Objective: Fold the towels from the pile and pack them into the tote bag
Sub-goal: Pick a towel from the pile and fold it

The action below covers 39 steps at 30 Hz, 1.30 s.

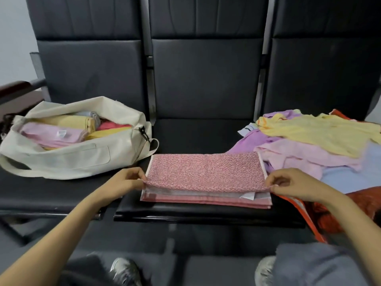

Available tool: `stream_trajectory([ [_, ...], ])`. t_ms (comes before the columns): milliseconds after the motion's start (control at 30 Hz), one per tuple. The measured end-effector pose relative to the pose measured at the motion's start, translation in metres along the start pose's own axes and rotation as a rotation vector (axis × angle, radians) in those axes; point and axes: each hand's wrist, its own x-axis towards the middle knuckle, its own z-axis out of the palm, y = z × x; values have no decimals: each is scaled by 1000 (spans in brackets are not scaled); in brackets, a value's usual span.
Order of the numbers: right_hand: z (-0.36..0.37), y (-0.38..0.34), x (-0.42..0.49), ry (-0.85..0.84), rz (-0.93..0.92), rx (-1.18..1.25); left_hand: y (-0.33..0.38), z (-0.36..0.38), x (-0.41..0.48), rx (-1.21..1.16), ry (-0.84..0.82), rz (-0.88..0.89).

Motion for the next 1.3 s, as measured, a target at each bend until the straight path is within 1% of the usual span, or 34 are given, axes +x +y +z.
stream_trajectory([
  [100,0,0,1,-60,-15,-53,-1,-3,1,44,-34,-16],
  [167,0,-3,3,-146,-12,-111,-3,-4,2,112,-115,-50],
  [233,1,-8,4,-183,8,-124,-2,-3,2,152,-173,-86],
  [267,2,-11,6,-157,12,-104,-2,-2,4,143,-146,-95],
  [300,3,-14,8,-102,3,-94,-3,0,8,143,-70,-92],
  [367,8,-20,15,51,-25,-158,-7,4,20,249,177,-80],
  [400,11,-24,20,102,-45,-194,-7,7,26,318,262,-96],
  [433,16,-29,25,125,-77,-220,-7,10,31,376,289,-133],
  [500,28,-36,37,95,-139,-270,-9,18,40,439,246,-222],
  [567,42,-41,51,12,-169,-334,-6,25,47,382,238,-286],
  [633,57,-50,60,-74,-191,-377,-4,28,53,224,248,-325],
  [700,70,-60,68,-170,-199,-447,-1,30,56,92,238,-326],
  [800,85,-70,79,-307,-137,-555,8,31,58,-34,235,-225],
  [900,99,-74,89,-386,-103,-606,23,27,56,-50,208,-104],
  [967,106,-77,93,-413,-98,-606,31,20,52,-24,252,-45],
  [1067,120,-88,99,-406,-117,-608,47,6,43,-67,313,70],
  [1133,131,-97,104,-385,-134,-601,59,2,38,-144,288,104],
  [1233,144,-110,112,-361,-147,-574,75,12,36,-314,209,101],
  [1300,145,-118,117,-355,-144,-497,83,22,40,-314,156,115],
])
